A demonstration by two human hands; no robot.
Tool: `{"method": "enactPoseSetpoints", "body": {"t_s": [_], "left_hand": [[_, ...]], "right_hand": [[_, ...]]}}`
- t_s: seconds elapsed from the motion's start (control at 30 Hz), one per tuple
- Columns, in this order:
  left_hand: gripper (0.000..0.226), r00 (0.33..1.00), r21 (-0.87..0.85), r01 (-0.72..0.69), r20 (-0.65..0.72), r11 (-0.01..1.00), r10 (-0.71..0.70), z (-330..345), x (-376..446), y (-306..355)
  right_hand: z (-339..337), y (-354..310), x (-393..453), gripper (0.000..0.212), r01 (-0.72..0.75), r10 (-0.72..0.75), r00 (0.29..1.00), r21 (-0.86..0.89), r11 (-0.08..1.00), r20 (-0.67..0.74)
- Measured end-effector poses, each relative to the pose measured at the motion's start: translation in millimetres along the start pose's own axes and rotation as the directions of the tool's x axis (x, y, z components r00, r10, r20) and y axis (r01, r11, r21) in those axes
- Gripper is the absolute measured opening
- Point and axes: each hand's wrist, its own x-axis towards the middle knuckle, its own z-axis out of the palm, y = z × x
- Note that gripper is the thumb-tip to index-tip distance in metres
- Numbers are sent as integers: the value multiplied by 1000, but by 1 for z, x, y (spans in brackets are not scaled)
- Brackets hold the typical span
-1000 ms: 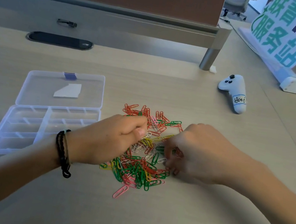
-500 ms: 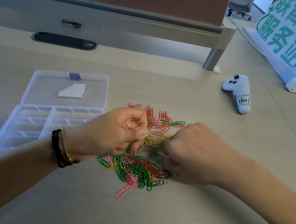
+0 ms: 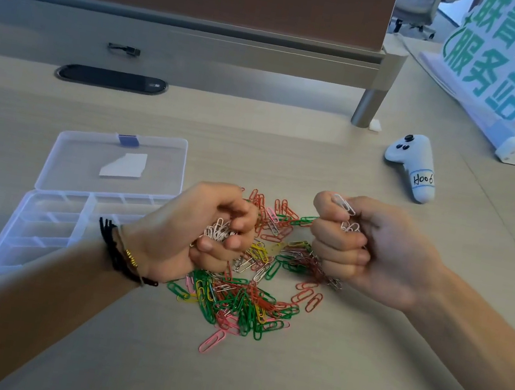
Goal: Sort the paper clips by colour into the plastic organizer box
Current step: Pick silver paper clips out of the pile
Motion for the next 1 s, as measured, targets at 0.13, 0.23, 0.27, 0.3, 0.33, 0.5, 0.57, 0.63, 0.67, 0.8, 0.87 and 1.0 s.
{"method": "enactPoseSetpoints", "body": {"t_s": [0.13, 0.23, 0.27, 0.3, 0.33, 0.5, 0.57, 0.63, 0.67, 0.8, 0.87, 1.0], "left_hand": [[46, 997, 227, 66, -48, 972, -56, 1, -5, 8], [48, 989, 374, 47, -151, 926, 11, -7, -13, 17], [46, 983, 432, 36, -178, 901, 46, -12, -16, 19], [44, 978, 491, 33, -197, 871, 74, -16, -18, 20], [40, 974, 539, 41, -207, 841, 86, -19, -20, 20], [23, 963, 688, 63, -233, 723, 138, -20, -19, 7], [18, 935, 778, 9, -228, 628, 270, -17, -18, 1], [15, 873, 851, 23, -273, 524, 405, -20, -18, -6], [16, 832, 886, 69, -305, 459, 464, -24, -18, -10], [16, 753, 936, 150, -316, 317, 577, -30, -21, -20], [10, 740, 962, 137, -259, 238, 620, -22, -20, -20], [16, 753, 963, 258, -252, 81, 608, -12, -18, -20]], "right_hand": [[2, 6, 7, 33, -3, 2, 1000, 49, 999, 17], [3, 7, 15, 28, 5, -6, 999, -30, 1000, -34], [4, 8, 19, 28, 6, -10, 998, -62, 998, -61], [5, 9, 22, 26, 2, -8, 997, -80, 997, -82], [7, 9, 26, 24, -5, -3, 996, -85, 996, -95], [16, 12, 46, 22, -38, 10, 989, -190, 981, -145], [21, 11, 50, 31, -88, 53, 988, -253, 963, -145], [27, 9, 53, 45, -131, 12, 970, -487, 864, -241], [28, 10, 54, 50, -153, -80, 951, -679, 718, -299], [30, 18, 61, 33, -156, -346, 920, -982, 103, -182], [30, 24, 64, 21, -171, -363, 918, -985, -6, -157], [33, 30, 62, 4, -199, -369, 925, -947, -251, -96]]}}
